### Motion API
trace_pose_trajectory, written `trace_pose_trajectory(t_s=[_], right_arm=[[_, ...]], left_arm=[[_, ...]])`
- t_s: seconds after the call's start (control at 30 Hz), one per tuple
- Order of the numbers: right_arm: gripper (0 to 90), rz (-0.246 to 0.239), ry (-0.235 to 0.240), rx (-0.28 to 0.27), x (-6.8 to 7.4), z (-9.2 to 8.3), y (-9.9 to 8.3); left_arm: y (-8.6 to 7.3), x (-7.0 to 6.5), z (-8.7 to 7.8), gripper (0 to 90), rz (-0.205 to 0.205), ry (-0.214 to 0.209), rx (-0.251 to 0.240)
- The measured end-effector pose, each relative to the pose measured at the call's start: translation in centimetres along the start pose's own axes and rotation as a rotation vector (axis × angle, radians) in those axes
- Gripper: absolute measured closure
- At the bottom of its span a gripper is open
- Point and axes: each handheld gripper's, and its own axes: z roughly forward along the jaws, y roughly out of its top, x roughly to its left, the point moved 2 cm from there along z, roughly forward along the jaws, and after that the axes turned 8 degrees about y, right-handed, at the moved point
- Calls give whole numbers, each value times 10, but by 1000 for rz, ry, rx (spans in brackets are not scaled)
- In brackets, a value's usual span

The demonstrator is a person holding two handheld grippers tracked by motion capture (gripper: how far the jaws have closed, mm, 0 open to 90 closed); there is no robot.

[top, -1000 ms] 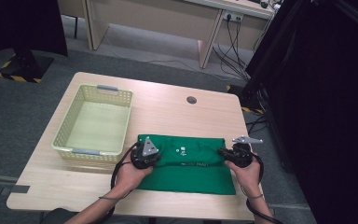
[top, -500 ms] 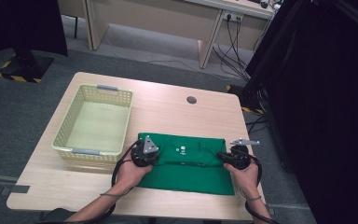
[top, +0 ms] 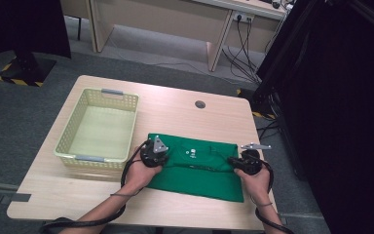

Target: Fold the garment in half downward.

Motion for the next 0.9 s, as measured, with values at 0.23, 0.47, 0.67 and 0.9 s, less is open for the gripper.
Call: trace_pose_trajectory(t_s=[0.23,0.47,0.67,0.9], right_arm=[[812,19,-14,-6,-10,4,6],[810,29,-26,-11,-15,9,12],[807,33,-32,-12,-18,11,14],[802,33,-35,-14,-18,13,15]], left_arm=[[8,2,10,799,0,2,5],[13,5,16,798,7,14,9],[14,6,19,794,-5,17,6],[15,7,19,790,-7,17,7]])
